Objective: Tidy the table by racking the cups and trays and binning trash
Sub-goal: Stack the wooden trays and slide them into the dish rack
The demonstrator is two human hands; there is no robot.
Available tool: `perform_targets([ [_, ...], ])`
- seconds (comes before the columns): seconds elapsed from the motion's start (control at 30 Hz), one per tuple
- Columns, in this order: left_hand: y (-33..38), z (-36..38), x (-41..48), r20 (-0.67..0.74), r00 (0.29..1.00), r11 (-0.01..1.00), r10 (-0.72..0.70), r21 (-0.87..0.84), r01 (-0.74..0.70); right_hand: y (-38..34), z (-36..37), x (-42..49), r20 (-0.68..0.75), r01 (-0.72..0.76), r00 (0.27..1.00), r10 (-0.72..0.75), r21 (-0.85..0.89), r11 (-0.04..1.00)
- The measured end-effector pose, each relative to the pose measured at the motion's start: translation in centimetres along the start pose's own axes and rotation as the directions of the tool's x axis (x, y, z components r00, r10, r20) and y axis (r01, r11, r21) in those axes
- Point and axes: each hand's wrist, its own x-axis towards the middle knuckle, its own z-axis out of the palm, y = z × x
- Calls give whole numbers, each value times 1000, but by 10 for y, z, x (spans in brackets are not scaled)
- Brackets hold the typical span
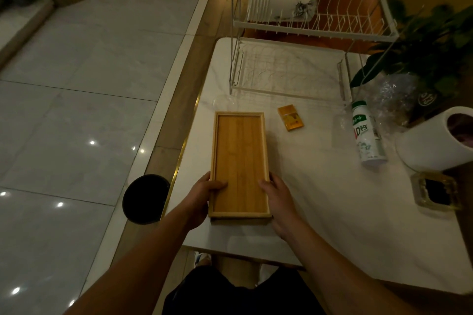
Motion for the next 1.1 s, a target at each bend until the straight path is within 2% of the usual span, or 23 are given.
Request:
perform_targets([
  [0.13, -7, 12, 0, -12, 994, 994, 110, -14, -110, 1, -3, -1, -14, 28, 1000, -28, -15, 999],
  [0.27, -15, 9, 3, -26, 995, 992, 99, -74, -100, 1, -6, -1, -32, 55, 998, -56, -9, 998],
  [0.43, -9, 6, 4, -8, 991, 990, 131, -58, -132, -4, -7, -7, -36, 74, 997, -73, 28, 997],
  [0.53, 1, 5, 1, 10, 986, 984, 167, -60, -166, -15, -14, -7, 43, 32, 998, -37, 96, 995],
  [0.67, 16, 7, -4, 76, 974, 977, 212, -40, -209, -27, -15, -3, 156, 61, 984, -84, 146, 987],
  [0.8, 19, 14, -11, 107, 971, 975, 215, 36, -220, -19, -10, -7, 80, 105, 990, -118, 155, 982],
  [0.87, 26, 18, -13, 107, 969, 973, 222, 36, -227, -18, -12, -6, 88, 111, 988, -130, 196, 974],
  [0.93, 63, -18, 5, 197, 951, 968, 237, 41, -249, -37, 28, 6, -8, 157, 987, -159, 236, 959],
  [1.1, 65, -9, 6, 196, 960, 968, 200, 109, -224, -42, 21, 5, -32, 144, 989, -141, 294, 945],
])
